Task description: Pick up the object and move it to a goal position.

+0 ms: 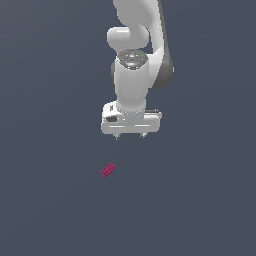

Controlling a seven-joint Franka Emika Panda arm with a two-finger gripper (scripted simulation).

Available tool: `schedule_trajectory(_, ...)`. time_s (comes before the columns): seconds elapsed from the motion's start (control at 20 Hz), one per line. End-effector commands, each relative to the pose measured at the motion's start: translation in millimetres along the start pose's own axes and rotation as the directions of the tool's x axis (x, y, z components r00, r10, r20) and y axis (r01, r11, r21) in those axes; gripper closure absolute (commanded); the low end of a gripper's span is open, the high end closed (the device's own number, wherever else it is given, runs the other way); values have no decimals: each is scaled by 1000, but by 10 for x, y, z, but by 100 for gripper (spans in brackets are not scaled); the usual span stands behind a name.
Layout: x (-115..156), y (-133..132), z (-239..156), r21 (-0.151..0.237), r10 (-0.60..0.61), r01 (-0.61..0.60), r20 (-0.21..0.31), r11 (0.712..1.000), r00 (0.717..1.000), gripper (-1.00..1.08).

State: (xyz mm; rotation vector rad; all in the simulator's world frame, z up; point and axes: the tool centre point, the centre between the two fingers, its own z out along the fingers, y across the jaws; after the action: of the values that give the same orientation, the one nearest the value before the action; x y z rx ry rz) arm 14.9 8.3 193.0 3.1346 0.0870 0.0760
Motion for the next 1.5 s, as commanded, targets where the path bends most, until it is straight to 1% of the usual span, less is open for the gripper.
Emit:
schedule_trajectory(0.0, 1, -5, -15, 2, -2, 2, 0, 1000, 1000, -92)
schedule_trajectory(0.25, -2, -5, -15, 1, -4, 4, 0, 1000, 1000, -92)
schedule_trajectory(0.45, 20, 21, 17, 2, 19, -19, 1, 1000, 1000, -92)
schedule_trajectory(0.7, 84, 103, 115, 5, 87, -87, 6, 996, 996, -92)
schedule_trajectory(0.9, 159, 207, 241, 6, 171, -171, 12, 985, 985, -92)
schedule_trajectory(1.05, 226, 311, 368, 6, 251, -251, 18, 968, 968, -92)
schedule_trajectory(1.15, 274, 393, 469, 5, 312, -313, 22, 950, 950, -92)
schedule_trajectory(1.3, 346, 531, 643, 1, 411, -411, 29, 912, 911, -92)
schedule_trajectory(1.45, 408, 669, 820, -5, 503, -504, 34, 864, 863, -92)
